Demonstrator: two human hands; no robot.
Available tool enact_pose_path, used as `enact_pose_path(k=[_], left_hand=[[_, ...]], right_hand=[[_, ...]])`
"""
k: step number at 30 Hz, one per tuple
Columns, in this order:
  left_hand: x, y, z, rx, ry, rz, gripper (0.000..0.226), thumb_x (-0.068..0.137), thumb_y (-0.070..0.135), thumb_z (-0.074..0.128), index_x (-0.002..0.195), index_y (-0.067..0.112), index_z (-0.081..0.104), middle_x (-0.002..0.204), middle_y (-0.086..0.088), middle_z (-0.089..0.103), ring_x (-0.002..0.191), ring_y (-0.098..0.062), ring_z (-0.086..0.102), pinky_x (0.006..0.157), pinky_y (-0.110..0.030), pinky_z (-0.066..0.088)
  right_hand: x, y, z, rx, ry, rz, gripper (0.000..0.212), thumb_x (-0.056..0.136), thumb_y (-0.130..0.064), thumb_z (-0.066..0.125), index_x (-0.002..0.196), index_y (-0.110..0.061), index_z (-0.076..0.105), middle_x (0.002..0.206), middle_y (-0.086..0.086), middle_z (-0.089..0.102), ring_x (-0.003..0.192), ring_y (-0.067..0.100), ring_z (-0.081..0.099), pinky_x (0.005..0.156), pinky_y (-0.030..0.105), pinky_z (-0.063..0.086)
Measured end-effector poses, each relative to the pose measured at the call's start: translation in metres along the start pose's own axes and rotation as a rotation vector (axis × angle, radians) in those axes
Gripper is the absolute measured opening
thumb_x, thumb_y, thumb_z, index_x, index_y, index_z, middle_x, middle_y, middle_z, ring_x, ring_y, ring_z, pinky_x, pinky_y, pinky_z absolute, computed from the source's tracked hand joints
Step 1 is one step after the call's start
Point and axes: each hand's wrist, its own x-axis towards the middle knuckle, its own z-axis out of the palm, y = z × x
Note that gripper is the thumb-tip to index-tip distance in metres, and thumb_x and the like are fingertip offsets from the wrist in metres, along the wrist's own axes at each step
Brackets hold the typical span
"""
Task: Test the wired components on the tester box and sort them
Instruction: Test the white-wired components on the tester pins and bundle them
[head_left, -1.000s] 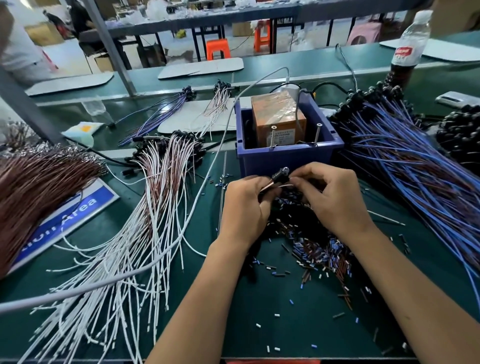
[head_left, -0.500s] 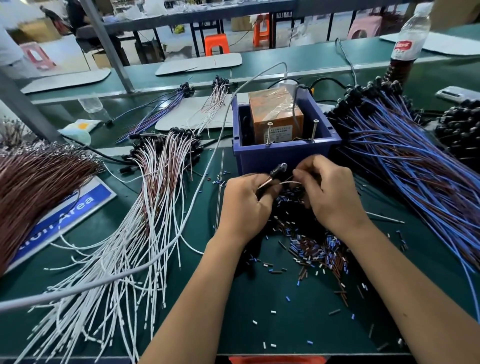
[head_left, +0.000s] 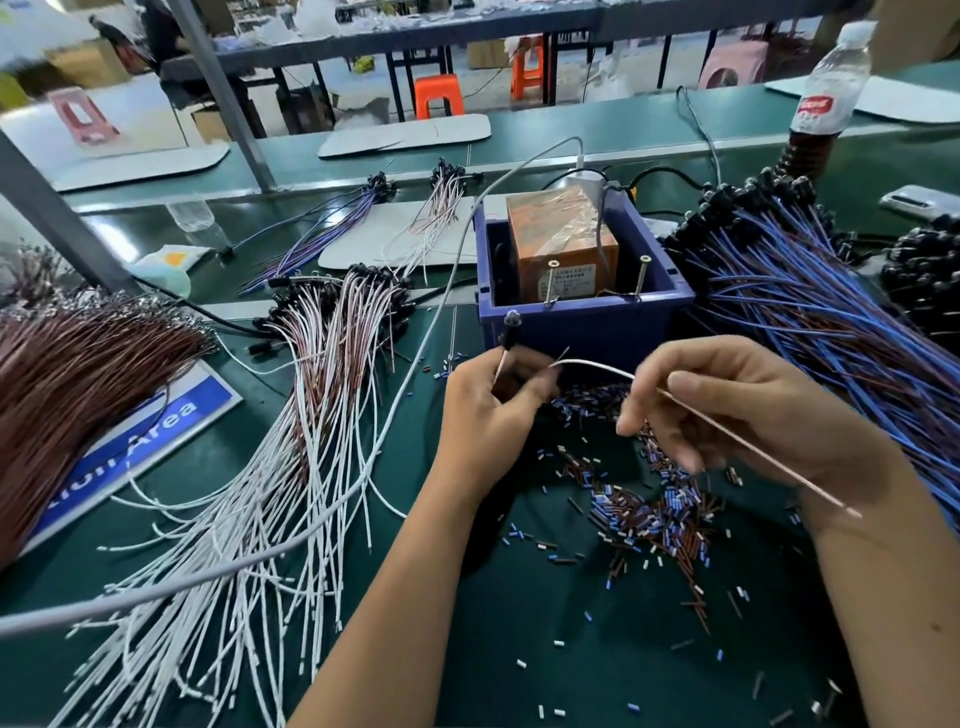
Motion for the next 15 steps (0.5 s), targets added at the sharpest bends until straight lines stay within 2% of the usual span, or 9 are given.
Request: enact_pose_path(k=[2, 4, 8, 10, 12, 13, 15], left_hand=[[-0.001, 0.001, -0.002, -0.104, -0.041, -0.045, 0.007, 0.091, 0.016, 0.069, 0.088, 0.017, 0.076, 0.076, 0.004, 0.074, 0.068, -0.007, 0.066, 0.065, -0.019, 0.049], [-0.001, 0.001, -0.002, -0.198, -0.074, -0.087, 0.012, 0.091, 0.018, 0.066, 0.090, 0.017, 0.078, 0.076, 0.004, 0.073, 0.062, -0.002, 0.059, 0.061, -0.014, 0.043], [-0.001, 0.004, 0.002, -0.411, -0.054, -0.190, 0.014, 0.091, 0.021, 0.067, 0.088, 0.024, 0.080, 0.078, -0.002, 0.073, 0.050, -0.006, 0.041, 0.050, -0.016, 0.033], [0.000, 0.006, 0.003, -0.445, -0.031, -0.191, 0.014, 0.092, 0.022, 0.066, 0.089, 0.023, 0.080, 0.082, -0.004, 0.075, 0.047, -0.004, 0.040, 0.047, -0.015, 0.032], [0.000, 0.008, 0.004, -0.474, -0.039, -0.169, 0.013, 0.095, 0.021, 0.065, 0.092, 0.021, 0.078, 0.090, -0.008, 0.077, 0.046, -0.004, 0.038, 0.046, -0.015, 0.032], [0.000, 0.010, 0.004, -0.490, -0.052, -0.149, 0.012, 0.097, 0.019, 0.064, 0.093, 0.018, 0.076, 0.094, -0.011, 0.078, 0.045, -0.005, 0.035, 0.045, -0.015, 0.031], [-0.001, 0.013, 0.004, -0.563, -0.089, -0.107, 0.013, 0.100, 0.014, 0.060, 0.096, 0.014, 0.072, 0.104, -0.018, 0.077, 0.043, -0.006, 0.029, 0.043, -0.017, 0.028]], right_hand=[[0.001, 0.003, 0.002, 0.130, 0.031, -0.038, 0.027, 0.102, -0.024, 0.053, 0.108, -0.008, 0.074, 0.103, 0.022, 0.075, 0.054, 0.020, 0.064, 0.044, 0.020, 0.044], [0.002, 0.004, 0.003, 0.256, 0.059, -0.113, 0.022, 0.099, -0.022, 0.062, 0.111, -0.010, 0.075, 0.104, 0.018, 0.077, 0.053, 0.017, 0.062, 0.044, 0.018, 0.041], [0.001, 0.008, 0.001, 0.315, 0.050, -0.222, 0.029, 0.090, -0.027, 0.077, 0.115, -0.013, 0.075, 0.106, 0.010, 0.079, 0.057, 0.012, 0.062, 0.043, 0.021, 0.030], [0.001, 0.010, 0.001, 0.273, 0.100, -0.172, 0.030, 0.089, -0.041, 0.078, 0.103, -0.015, 0.077, 0.091, 0.008, 0.079, 0.051, 0.014, 0.063, 0.042, 0.025, 0.027], [0.003, 0.011, 0.004, 0.226, 0.086, -0.047, 0.039, 0.093, -0.050, 0.071, 0.094, -0.012, 0.078, 0.078, 0.013, 0.077, 0.046, 0.017, 0.063, 0.039, 0.030, 0.024], [0.005, 0.013, 0.006, 0.190, 0.036, 0.026, 0.042, 0.096, -0.051, 0.068, 0.093, -0.010, 0.078, 0.076, 0.016, 0.076, 0.044, 0.018, 0.062, 0.037, 0.030, 0.024], [0.008, 0.014, 0.012, 0.065, -0.072, 0.177, 0.047, 0.097, -0.053, 0.066, 0.095, -0.007, 0.078, 0.075, 0.020, 0.075, 0.043, 0.015, 0.061, 0.036, 0.021, 0.028]])
